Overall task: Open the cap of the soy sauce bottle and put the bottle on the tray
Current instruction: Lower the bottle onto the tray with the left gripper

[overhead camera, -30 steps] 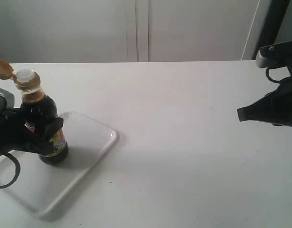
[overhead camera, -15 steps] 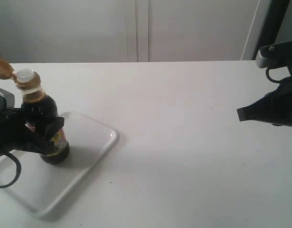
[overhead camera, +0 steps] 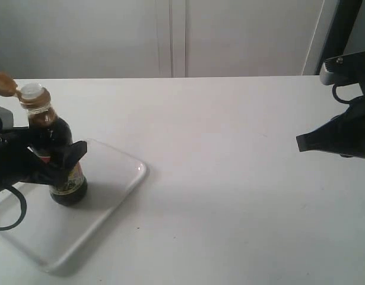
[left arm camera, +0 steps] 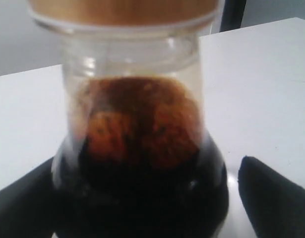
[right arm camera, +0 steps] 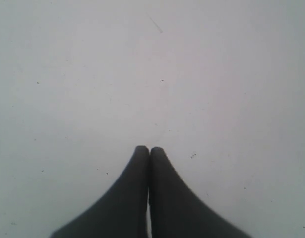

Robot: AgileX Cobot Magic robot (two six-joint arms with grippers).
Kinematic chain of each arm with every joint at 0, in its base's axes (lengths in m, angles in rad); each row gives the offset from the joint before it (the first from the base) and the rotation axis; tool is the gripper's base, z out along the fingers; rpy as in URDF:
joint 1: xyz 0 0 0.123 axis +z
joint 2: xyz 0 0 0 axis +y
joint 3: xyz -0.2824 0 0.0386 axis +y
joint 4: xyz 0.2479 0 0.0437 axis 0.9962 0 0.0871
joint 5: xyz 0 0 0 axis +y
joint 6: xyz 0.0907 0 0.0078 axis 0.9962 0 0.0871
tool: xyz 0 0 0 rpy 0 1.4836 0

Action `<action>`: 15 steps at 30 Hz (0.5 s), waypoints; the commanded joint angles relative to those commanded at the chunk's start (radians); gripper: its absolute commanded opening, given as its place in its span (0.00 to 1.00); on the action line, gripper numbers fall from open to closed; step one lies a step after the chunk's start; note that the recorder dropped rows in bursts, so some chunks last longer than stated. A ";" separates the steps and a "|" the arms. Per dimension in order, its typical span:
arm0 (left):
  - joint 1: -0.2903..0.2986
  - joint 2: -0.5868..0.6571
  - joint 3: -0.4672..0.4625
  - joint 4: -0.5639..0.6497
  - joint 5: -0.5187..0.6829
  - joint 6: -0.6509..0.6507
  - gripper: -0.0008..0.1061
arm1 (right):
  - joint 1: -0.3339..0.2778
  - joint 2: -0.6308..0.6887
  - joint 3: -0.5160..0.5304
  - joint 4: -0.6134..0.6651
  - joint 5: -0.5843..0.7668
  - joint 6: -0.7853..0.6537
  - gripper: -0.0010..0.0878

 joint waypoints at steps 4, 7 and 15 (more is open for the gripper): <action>0.000 0.000 0.001 0.027 0.000 -0.026 0.88 | 0.000 0.000 0.000 0.000 0.000 0.000 0.01; 0.000 0.000 0.001 0.044 -0.002 -0.041 0.88 | 0.000 0.000 0.000 0.000 0.000 0.000 0.01; 0.000 -0.022 0.001 0.037 0.024 -0.039 0.88 | 0.000 0.000 0.000 0.000 0.000 0.000 0.01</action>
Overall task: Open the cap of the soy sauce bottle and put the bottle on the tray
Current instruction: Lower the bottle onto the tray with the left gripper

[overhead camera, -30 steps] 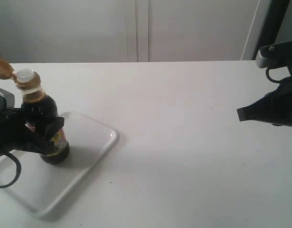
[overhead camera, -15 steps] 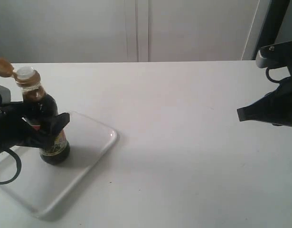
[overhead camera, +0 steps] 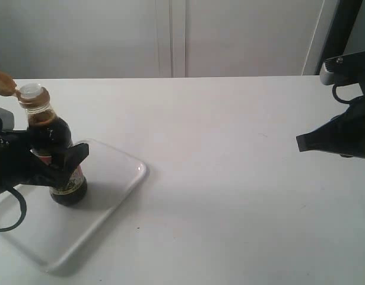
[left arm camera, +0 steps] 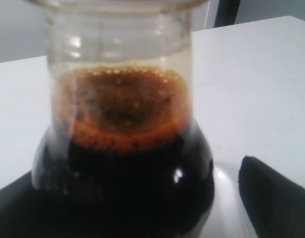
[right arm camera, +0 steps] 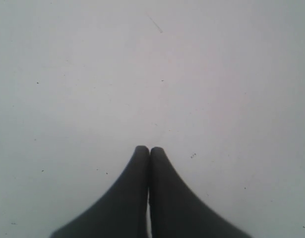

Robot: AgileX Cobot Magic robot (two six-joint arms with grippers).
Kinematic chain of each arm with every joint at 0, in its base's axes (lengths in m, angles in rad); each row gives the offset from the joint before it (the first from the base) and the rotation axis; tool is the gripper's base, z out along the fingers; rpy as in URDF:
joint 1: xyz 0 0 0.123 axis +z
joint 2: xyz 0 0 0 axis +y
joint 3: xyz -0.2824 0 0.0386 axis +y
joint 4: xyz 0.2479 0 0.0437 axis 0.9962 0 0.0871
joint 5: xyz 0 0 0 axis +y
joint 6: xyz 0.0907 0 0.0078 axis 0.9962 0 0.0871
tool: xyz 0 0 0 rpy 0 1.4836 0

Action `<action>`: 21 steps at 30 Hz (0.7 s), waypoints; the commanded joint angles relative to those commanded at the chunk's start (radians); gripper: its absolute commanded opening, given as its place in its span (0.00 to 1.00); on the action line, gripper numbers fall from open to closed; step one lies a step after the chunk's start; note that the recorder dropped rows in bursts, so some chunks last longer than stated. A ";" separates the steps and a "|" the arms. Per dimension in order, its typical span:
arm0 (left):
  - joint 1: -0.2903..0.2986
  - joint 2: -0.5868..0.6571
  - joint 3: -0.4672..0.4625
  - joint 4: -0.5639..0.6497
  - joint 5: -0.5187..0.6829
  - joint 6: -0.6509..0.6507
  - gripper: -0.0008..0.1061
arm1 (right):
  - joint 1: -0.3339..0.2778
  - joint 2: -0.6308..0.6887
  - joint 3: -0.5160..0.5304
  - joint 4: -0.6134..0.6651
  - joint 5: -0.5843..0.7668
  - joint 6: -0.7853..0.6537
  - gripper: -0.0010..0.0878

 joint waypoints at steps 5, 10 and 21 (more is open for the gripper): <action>0.000 -0.043 0.000 0.004 0.002 0.012 0.93 | 0.000 0.000 0.000 0.000 0.000 0.000 0.01; 0.000 -0.065 0.000 0.004 0.020 0.017 0.99 | 0.000 0.000 0.000 0.000 0.000 0.000 0.01; 0.000 -0.142 0.000 -0.007 0.058 -0.004 0.99 | 0.000 0.000 0.000 0.000 0.000 0.000 0.01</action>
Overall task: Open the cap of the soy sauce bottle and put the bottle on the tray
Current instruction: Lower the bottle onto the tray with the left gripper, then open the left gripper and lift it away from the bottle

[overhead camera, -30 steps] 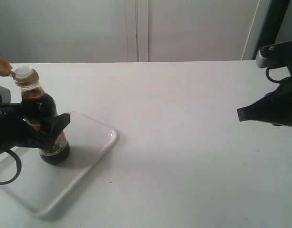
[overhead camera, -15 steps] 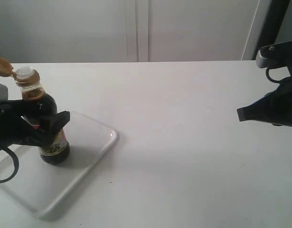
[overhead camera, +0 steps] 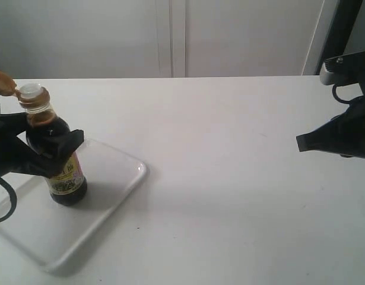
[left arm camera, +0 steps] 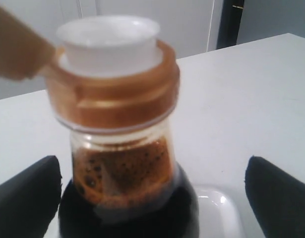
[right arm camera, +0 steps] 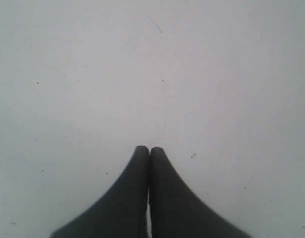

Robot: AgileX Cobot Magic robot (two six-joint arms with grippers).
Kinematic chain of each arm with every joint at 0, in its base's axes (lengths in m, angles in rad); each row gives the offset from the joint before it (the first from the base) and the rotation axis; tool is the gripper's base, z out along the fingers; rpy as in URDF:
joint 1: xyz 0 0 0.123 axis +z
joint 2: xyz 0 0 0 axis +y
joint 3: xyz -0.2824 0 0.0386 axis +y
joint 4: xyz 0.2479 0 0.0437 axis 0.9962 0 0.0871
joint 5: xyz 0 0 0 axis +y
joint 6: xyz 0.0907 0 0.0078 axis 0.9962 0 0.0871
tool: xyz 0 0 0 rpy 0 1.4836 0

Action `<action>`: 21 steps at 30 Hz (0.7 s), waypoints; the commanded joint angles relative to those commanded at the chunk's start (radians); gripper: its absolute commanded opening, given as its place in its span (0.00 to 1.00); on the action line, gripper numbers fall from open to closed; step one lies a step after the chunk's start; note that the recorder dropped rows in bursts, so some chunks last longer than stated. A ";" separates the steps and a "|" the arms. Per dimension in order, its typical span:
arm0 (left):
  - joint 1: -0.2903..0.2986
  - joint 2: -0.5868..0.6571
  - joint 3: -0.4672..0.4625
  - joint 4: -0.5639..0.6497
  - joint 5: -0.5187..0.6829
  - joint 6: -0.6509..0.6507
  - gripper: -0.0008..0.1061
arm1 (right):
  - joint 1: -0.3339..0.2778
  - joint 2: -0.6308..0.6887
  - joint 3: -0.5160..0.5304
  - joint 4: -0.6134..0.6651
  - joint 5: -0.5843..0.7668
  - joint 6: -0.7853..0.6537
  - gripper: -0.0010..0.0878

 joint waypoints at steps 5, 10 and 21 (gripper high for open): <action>0.000 -0.036 0.000 -0.014 0.015 0.000 0.99 | 0.000 0.000 0.000 0.000 0.000 0.000 0.01; 0.000 -0.099 0.000 -0.092 0.074 0.002 0.99 | 0.000 0.000 0.000 0.000 0.000 0.000 0.01; 0.000 -0.207 0.000 -0.136 0.108 0.050 0.99 | 0.000 0.000 0.000 0.012 0.001 0.000 0.01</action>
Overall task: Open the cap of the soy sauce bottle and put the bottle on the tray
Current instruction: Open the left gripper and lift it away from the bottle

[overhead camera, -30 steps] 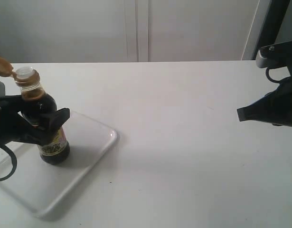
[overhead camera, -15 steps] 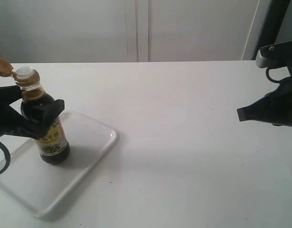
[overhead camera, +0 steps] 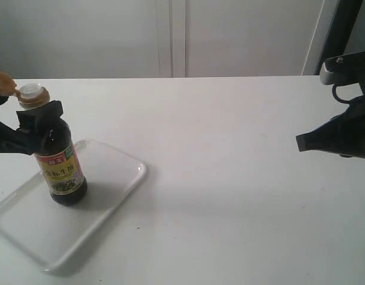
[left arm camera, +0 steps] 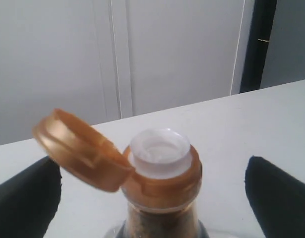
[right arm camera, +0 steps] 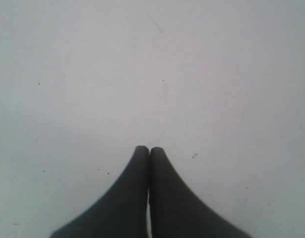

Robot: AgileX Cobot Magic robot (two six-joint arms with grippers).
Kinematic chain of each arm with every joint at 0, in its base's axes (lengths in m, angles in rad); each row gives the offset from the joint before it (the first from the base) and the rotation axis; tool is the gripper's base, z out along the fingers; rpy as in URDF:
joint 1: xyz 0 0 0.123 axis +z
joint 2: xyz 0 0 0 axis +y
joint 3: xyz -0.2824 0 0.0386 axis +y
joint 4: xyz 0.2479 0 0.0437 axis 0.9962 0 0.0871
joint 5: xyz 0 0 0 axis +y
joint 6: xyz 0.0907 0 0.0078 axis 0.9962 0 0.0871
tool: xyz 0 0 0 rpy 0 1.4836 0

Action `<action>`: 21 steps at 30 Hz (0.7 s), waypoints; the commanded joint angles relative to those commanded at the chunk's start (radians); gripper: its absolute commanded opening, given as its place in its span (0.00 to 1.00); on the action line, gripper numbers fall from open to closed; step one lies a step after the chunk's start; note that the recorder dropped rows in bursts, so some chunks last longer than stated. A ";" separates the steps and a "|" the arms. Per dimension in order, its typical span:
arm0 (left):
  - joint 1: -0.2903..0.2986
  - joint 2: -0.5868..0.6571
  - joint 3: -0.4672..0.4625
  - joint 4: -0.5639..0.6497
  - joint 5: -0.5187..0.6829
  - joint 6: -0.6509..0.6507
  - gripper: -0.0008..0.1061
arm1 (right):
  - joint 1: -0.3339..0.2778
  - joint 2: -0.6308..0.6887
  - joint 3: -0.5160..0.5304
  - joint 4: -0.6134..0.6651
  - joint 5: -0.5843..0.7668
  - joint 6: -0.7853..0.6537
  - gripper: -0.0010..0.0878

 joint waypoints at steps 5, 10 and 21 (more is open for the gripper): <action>0.000 -0.042 -0.002 -0.071 0.032 0.046 0.99 | 0.000 0.000 0.000 0.000 -0.002 0.000 0.01; 0.000 -0.100 -0.006 -0.071 -0.003 0.061 0.99 | 0.000 0.000 0.000 0.000 -0.004 0.000 0.01; 0.000 -0.224 -0.006 -0.071 -0.003 0.061 0.99 | 0.000 0.000 0.000 0.000 -0.044 0.000 0.01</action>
